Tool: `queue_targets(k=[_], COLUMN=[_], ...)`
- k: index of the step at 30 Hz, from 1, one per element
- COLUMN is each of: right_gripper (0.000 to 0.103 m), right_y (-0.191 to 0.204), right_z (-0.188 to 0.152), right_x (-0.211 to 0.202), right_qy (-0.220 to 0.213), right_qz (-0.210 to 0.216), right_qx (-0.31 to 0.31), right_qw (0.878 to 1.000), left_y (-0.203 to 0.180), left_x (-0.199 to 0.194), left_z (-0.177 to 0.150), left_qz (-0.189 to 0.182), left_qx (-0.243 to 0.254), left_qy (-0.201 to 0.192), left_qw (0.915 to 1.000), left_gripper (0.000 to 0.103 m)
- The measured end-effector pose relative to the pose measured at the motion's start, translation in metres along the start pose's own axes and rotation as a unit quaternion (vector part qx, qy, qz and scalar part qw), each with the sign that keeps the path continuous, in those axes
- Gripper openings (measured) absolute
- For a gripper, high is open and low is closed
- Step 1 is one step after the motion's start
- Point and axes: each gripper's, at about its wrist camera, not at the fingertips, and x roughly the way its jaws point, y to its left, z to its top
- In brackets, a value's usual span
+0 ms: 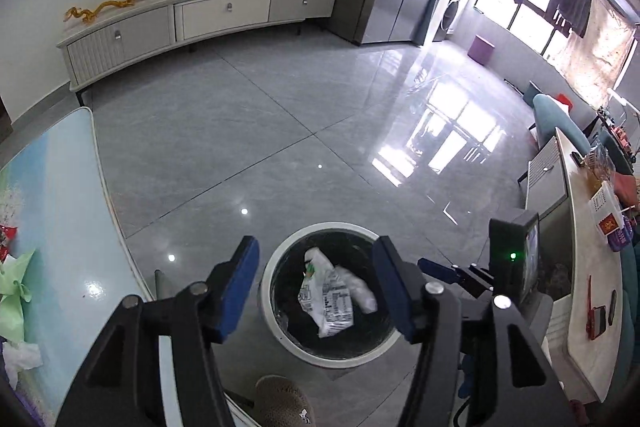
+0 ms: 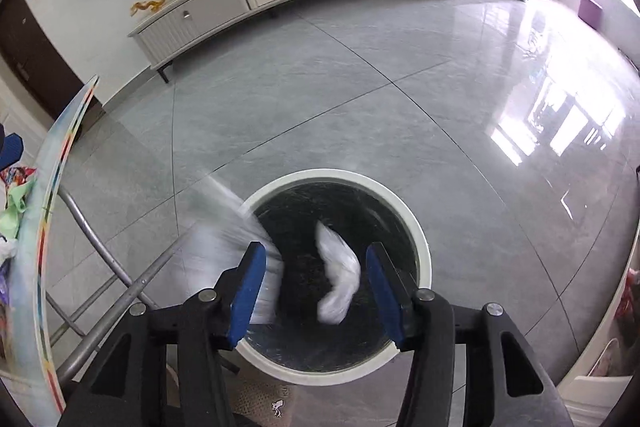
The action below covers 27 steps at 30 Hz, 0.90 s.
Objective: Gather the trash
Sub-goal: 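Carry both bags over the bin and open both grippers to drop them, then grasp the purple bag with the right gripper while the left grasps the white tissue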
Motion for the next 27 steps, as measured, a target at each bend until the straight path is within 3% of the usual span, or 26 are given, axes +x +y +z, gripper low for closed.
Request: queue_targets(k=[2,8,15,22,27], right_gripper=[0.050,0.050,0.050,0.050,0.050], right_y=[-0.003,0.009,0.069,0.145,0.195], right_z=[-0.002,-0.005,-0.005,-0.011,-0.018], right_x=[-0.004,-0.035,-0.101,-0.164,-0.194], right_qy=[-0.002,-0.034,-0.100,-0.156,-0.177], right_qz=[-0.005,0.007,0.044,0.089,0.122], right_qx=[0.006,0.000,-0.054,-0.110,-0.149], right_qw=[1.000,0.999,0.993,0.978,0.965], left_y=[0.002,0.027,0.079,0.146,0.200], left_x=[-0.006,-0.058,-0.140,-0.222,-0.272], left_z=[-0.003,-0.019,-0.061,-0.113,-0.159], left_qz=[0.003,0.062,0.110,0.149,0.185], left_qx=[0.003,0.007,-0.027,-0.086,-0.137], left_qy=[-0.006,-0.057,-0.107,-0.154,-0.175], left_qw=[1.0000,0.9964,0.9877,0.9729,0.9573], left_gripper=[0.057,0.057,0.057,0.057,0.057])
